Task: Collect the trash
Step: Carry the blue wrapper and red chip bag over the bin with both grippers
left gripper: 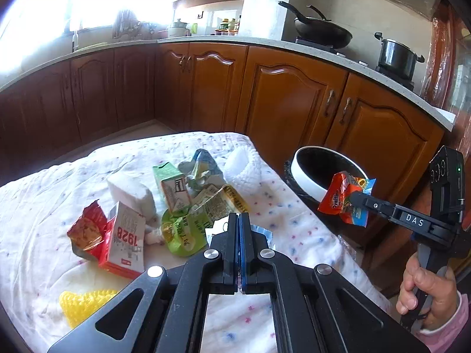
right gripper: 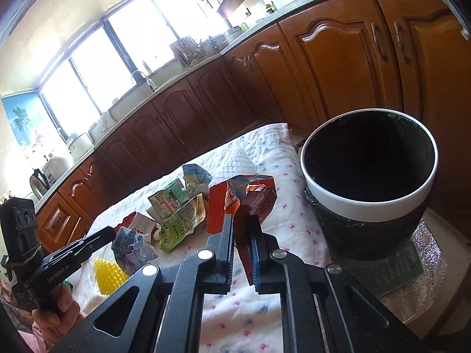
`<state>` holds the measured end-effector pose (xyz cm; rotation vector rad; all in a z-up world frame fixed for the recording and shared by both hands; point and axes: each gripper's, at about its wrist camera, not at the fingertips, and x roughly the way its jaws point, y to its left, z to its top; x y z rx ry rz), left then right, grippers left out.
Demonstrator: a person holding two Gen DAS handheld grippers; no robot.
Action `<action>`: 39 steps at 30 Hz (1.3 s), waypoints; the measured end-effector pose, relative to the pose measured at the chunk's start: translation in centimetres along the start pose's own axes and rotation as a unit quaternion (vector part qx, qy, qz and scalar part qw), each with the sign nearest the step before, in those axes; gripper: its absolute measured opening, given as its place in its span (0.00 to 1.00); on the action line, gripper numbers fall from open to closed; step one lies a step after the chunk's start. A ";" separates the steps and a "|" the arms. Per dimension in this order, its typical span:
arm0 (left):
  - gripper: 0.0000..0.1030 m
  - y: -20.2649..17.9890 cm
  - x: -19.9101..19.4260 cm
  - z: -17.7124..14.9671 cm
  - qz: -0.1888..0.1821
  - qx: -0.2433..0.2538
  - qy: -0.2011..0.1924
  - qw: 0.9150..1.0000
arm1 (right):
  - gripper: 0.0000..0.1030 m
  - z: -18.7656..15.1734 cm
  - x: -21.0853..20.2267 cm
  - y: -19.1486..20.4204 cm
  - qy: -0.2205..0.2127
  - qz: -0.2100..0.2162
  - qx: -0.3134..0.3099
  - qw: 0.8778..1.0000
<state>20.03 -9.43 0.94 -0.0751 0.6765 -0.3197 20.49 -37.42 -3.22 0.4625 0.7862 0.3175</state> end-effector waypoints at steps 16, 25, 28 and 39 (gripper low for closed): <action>0.00 -7.0 6.0 5.0 -0.066 0.058 -0.015 0.996 | 0.09 2.6 -3.7 -6.0 -0.041 -0.053 0.027 0.997; 0.00 -9.6 12.1 8.9 -0.090 0.058 -0.013 0.994 | 0.09 4.4 -3.3 -9.9 -0.036 -0.084 0.040 0.995; 0.00 -10.1 14.6 10.2 -0.095 0.053 -0.006 0.994 | 0.09 5.2 -2.7 -10.8 -0.032 -0.093 0.039 0.994; 0.00 -10.9 23.7 12.1 -0.075 0.040 0.039 0.996 | 0.09 7.4 0.4 -13.0 0.001 -0.128 0.020 0.992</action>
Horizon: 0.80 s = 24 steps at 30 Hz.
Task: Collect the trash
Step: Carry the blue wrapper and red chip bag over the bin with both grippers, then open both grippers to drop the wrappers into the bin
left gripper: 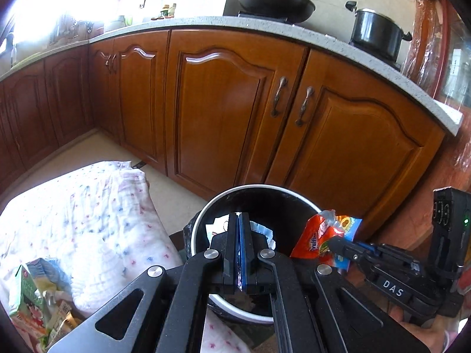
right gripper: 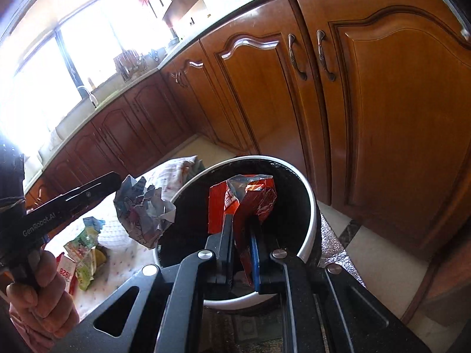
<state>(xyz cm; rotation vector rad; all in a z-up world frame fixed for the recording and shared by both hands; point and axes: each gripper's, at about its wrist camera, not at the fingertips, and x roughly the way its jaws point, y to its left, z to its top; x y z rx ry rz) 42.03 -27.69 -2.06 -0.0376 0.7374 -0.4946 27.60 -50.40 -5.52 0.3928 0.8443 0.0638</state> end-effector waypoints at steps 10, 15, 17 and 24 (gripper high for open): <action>0.01 -0.1 3.5 -0.2 -0.010 -0.014 0.031 0.999 | 0.23 0.0 2.5 -0.6 0.026 -0.016 -0.003 1.000; 0.18 0.8 2.0 -0.6 -0.007 -0.027 0.023 0.999 | 0.54 -0.2 1.9 -0.7 0.010 -0.015 0.003 1.000; 0.42 1.0 1.2 -1.1 0.007 -0.030 0.016 0.999 | 0.54 -0.4 1.3 -0.7 -0.001 -0.009 0.010 1.000; 0.61 2.4 -2.2 -4.0 0.028 -0.054 0.004 0.998 | 0.72 -1.9 -0.5 0.5 -0.022 0.018 0.030 0.999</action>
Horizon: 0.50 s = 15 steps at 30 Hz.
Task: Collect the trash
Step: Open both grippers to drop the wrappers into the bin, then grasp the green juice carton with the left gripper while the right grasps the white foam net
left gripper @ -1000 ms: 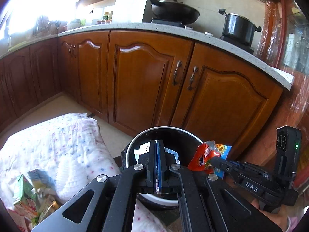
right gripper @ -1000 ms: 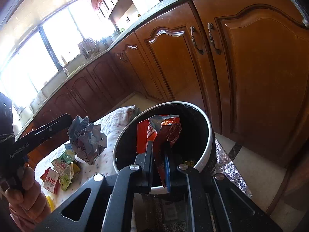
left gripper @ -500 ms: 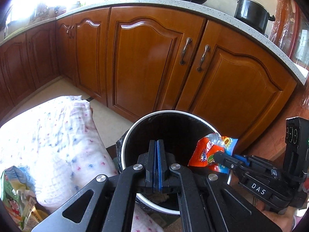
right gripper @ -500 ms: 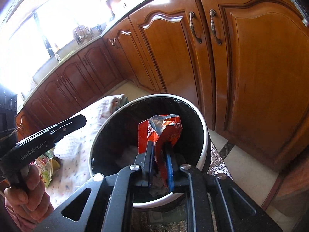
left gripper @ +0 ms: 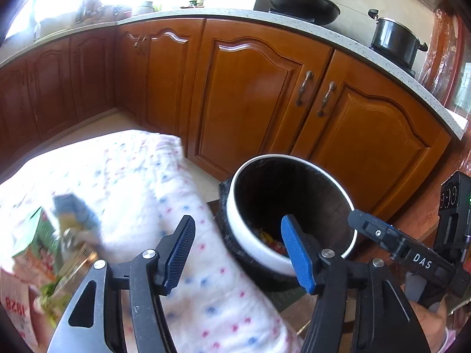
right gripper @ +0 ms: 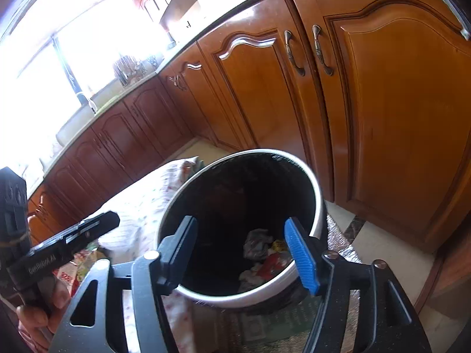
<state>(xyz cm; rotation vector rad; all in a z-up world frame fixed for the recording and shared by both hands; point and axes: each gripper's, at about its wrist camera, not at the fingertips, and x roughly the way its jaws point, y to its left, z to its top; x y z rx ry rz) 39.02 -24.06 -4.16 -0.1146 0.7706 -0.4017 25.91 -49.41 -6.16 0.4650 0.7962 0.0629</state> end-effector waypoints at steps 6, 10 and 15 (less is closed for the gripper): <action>0.63 1.7 -3.6 -2.4 0.025 -0.015 -0.008 1.000 | 0.86 -2.4 -0.9 2.5 0.004 0.030 0.007 1.000; 0.64 2.8 -6.3 -4.2 0.043 -0.030 -0.014 0.999 | 0.87 -4.0 -1.1 4.5 0.013 0.049 0.004 0.999; 0.64 4.4 -9.2 -5.6 0.060 -0.057 -0.025 0.996 | 0.87 -5.4 -1.0 6.9 0.026 0.068 -0.003 0.997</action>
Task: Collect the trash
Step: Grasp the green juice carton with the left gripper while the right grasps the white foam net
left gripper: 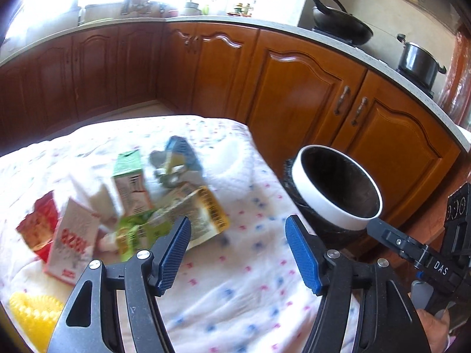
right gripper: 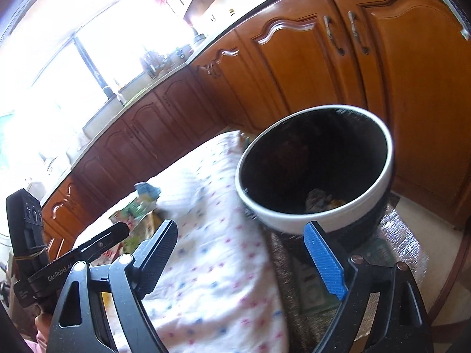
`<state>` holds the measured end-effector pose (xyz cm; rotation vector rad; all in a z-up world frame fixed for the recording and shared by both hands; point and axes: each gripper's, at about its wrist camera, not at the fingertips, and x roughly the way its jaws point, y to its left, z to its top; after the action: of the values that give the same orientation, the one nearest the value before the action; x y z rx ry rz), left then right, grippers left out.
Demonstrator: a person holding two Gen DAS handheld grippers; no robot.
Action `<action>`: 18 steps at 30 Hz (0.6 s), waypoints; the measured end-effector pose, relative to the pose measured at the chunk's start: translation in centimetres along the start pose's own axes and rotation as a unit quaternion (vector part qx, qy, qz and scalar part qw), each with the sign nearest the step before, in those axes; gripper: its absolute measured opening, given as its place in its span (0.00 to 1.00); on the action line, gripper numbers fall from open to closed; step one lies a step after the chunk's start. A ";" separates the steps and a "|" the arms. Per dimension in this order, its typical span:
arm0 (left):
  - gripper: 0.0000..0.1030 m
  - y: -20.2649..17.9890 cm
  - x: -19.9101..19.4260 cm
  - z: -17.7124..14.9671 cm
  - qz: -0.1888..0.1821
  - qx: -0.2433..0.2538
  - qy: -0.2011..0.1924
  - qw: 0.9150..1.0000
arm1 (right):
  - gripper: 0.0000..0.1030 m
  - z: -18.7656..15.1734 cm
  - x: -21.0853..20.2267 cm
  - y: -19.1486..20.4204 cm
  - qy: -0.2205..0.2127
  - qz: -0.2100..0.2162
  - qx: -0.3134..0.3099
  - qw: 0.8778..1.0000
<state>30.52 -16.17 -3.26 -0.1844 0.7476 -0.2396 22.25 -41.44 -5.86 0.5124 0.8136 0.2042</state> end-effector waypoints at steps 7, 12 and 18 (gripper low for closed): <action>0.64 2.5 -2.9 -1.4 0.015 -0.029 -0.013 0.999 | 0.87 -1.0 1.3 2.5 0.020 0.010 -0.012 1.000; 0.64 4.2 -3.9 -1.7 0.021 -0.045 -0.015 0.999 | 0.87 -1.1 2.2 4.0 0.028 0.015 -0.022 0.999; 0.64 5.3 -3.4 -0.6 0.037 -0.047 -0.012 0.998 | 0.87 -0.8 3.3 5.4 0.031 0.023 -0.035 0.999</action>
<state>28.46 -10.18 -2.80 -0.2467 0.7408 -0.1315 24.00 -35.34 -5.63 0.4608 0.8532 0.2922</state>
